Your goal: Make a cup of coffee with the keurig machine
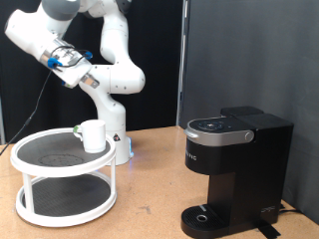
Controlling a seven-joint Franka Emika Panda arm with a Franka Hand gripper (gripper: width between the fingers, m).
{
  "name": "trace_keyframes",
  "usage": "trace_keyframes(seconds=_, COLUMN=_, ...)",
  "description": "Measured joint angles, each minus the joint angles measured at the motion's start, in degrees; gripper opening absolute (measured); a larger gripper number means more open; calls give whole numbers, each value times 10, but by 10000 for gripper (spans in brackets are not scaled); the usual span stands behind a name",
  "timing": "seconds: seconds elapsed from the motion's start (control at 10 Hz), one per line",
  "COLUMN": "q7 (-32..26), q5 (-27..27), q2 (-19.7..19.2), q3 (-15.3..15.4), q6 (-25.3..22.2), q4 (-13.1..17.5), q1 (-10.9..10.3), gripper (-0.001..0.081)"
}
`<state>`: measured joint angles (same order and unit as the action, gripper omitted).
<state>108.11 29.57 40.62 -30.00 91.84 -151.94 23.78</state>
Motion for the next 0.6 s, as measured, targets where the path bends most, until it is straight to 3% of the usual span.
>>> trace_keyframes(seconds=0.3, q7=0, q5=-4, q2=3, q3=-36, q6=-4, q4=-1, q1=44, gripper=0)
trace_keyframes(seconds=0.6, q7=0, q5=0, q2=1, q3=-59, q6=15, q4=-1, q1=57, gripper=0)
